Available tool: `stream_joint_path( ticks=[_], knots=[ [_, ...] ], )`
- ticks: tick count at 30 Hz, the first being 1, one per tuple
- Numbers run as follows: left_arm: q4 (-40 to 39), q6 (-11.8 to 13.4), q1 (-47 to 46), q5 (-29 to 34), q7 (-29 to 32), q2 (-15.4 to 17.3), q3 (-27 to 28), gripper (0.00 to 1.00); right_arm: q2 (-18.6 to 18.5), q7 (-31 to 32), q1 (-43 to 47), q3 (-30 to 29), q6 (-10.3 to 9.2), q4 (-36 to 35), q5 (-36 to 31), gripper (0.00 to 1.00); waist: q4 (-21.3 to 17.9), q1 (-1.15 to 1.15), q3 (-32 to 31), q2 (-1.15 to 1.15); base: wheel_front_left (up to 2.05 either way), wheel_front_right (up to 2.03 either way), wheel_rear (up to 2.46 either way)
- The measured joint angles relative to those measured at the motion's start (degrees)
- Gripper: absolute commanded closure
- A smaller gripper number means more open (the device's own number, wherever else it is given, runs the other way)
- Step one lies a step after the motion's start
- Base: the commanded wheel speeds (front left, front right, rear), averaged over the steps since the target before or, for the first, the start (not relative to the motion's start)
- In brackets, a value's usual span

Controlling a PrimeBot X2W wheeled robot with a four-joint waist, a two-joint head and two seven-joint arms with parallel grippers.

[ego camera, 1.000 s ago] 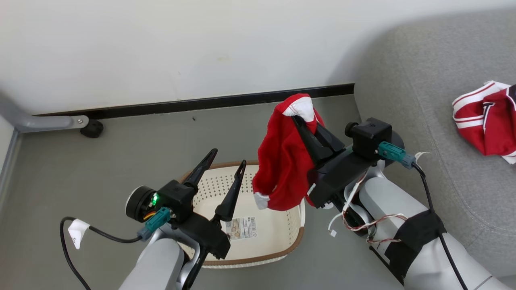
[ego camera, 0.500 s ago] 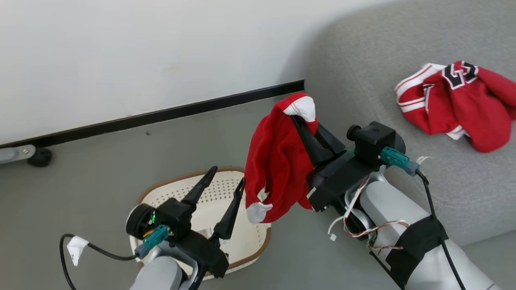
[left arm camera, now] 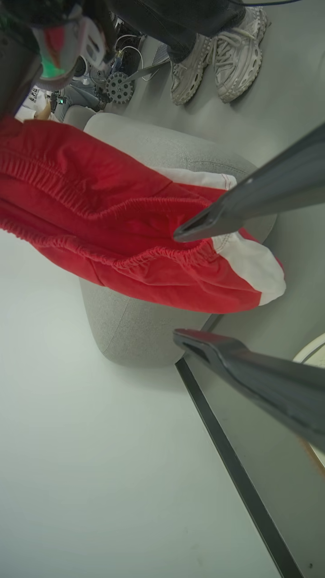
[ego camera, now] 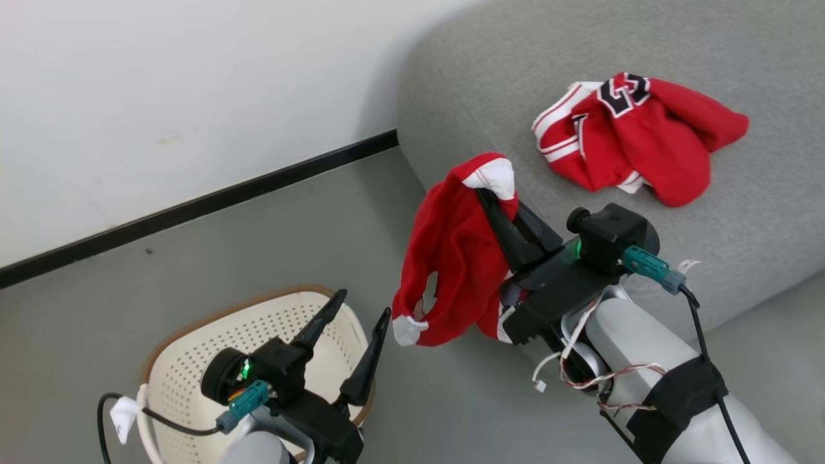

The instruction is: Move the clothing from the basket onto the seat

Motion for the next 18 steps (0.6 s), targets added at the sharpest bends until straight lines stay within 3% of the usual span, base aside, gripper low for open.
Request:
stream_joint_path(
  ticks=[14,18],
  knots=[
    [-1.52,0.00,2.20,0.01,0.00,0.46,-1.18,0.00,-1.19,-0.01,1.74,-2.05,-0.11,-5.79,-2.25,1.00,-8.07,0.00,0.85,0.00,0.00,0.00,0.00],
    [-1.59,0.00,1.41,0.10,0.00,0.53,-3.53,0.00,-2.71,-0.01,2.41,-3.64,-1.02,-7.10,-3.03,1.00,-9.16,0.00,1.86,0.00,0.00,0.00,0.00]
  ],
)
